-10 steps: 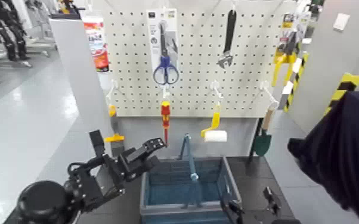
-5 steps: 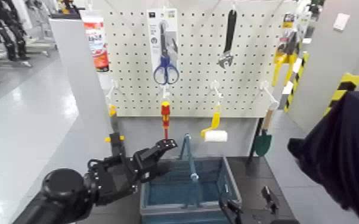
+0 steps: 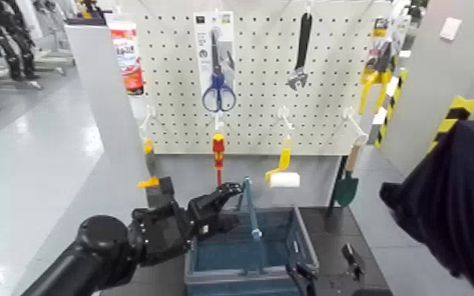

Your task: Grasp the handle of the crate.

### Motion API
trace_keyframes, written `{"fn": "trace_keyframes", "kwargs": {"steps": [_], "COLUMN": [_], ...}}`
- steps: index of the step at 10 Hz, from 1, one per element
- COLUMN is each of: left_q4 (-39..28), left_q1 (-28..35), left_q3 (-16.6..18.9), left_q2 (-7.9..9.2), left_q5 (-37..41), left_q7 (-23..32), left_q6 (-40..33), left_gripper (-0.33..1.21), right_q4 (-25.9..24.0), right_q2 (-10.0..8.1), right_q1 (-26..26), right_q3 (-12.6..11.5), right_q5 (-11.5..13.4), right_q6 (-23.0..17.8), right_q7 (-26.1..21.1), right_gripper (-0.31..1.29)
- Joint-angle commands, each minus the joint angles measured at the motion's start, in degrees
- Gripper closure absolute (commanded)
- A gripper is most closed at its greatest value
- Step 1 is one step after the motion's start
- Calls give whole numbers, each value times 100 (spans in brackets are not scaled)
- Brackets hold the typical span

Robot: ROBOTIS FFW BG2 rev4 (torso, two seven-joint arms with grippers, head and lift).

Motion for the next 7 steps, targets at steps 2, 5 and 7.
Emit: {"fn": "trace_keyframes", "kwargs": {"steps": [2,5,7], "left_q4": [361,536,633], "left_q1": [-296,-472,-534], "left_q3": [-324,-552,-667], "left_q2": [-105,-167,-202], "left_q5": [250,365,470], "left_q7": [-54,-116,-133], "left_q6": [-39,-92,-127], "left_gripper": [10,11,37], "right_q4": [38,55,73], "right_q2": [-9,-9,-18], "right_q1": [-54,-71,-98], "right_q3": [41,76,94], "right_q5": [-32,-41,-58], "right_q6": [-86,-112,-139], "right_q7": [0,-9,-9], "right_gripper": [14,14,14]}}
